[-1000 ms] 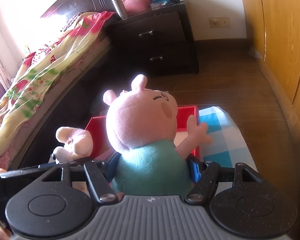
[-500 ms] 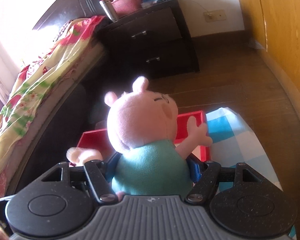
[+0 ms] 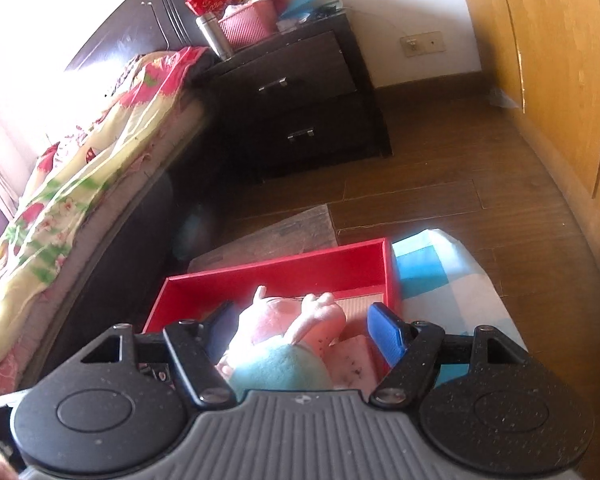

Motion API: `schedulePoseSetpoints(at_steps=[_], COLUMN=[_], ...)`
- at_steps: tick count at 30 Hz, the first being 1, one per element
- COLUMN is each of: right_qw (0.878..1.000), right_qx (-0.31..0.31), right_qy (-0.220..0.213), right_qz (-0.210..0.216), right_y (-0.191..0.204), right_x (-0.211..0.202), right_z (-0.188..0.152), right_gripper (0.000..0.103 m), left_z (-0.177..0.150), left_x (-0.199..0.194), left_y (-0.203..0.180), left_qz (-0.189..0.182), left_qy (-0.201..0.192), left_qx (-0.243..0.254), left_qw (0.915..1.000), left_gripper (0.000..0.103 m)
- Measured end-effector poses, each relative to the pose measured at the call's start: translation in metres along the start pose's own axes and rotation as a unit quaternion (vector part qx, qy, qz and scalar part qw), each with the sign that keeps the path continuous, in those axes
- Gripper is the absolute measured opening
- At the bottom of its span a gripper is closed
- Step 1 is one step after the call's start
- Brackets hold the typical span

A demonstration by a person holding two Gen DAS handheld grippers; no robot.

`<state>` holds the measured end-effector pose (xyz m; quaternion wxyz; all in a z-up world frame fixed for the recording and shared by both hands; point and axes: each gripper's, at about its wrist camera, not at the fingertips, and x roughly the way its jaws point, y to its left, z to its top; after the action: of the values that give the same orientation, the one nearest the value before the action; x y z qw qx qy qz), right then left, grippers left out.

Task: Organize soft objects
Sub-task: 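Lower both plushes into the red box and open both grippers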

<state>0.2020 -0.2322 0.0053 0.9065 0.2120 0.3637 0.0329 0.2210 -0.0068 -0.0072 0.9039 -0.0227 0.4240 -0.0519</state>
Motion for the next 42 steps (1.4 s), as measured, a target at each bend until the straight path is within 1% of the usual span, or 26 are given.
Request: schedulePoseSetpoints(at_steps=[2, 4, 5, 11, 21, 29, 33, 39, 42], right_qw=[1.000, 1.000, 1.000, 0.999, 0.998, 0.998, 0.998, 0.997, 0.997], right_qx=[-0.002, -0.009, -0.014, -0.028, -0.044, -0.034, -0.034, -0.044, -0.038], right_qy=[-0.001, 0.000, 0.001, 0.012, 0.029, 0.037, 0.043, 0.053, 0.056], right_qz=[-0.001, -0.003, -0.005, -0.015, -0.032, -0.026, -0.026, -0.024, -0.027], right_y=[0.002, 0.006, 0.008, 0.012, 0.012, 0.005, 0.002, 0.001, -0.005], right_x=[-0.008, -0.015, -0.018, -0.025, -0.036, -0.047, -0.051, -0.062, -0.068], right_z=[0.000, -0.002, -0.003, -0.012, -0.026, -0.033, -0.037, -0.052, -0.059], right_gripper=[0.051, 0.055, 0.056, 0.056, 0.056, 0.056, 0.056, 0.056, 0.056], left_z=[-0.001, -0.002, -0.003, -0.009, -0.022, -0.032, -0.035, -0.049, -0.058], left_x=[-0.007, -0.011, -0.013, -0.017, -0.033, -0.046, -0.051, -0.060, -0.063], left_y=[0.000, -0.001, -0.001, -0.001, -0.001, -0.002, 0.000, -0.005, -0.004], left_qz=[-0.002, -0.002, -0.001, -0.005, 0.004, 0.008, 0.006, -0.002, -0.005], left_qy=[-0.002, -0.003, -0.003, 0.017, 0.027, 0.025, 0.028, 0.036, 0.044], left_qx=[0.002, 0.006, 0.010, 0.017, 0.026, 0.039, 0.034, 0.045, 0.045], left_qw=[1.0000, 1.0000, 0.9999, 0.9997, 0.9993, 0.9989, 0.9990, 0.9984, 0.9980], left_gripper=[0.090, 0.090, 0.090, 0.090, 0.090, 0.090, 0.090, 0.090, 0.090])
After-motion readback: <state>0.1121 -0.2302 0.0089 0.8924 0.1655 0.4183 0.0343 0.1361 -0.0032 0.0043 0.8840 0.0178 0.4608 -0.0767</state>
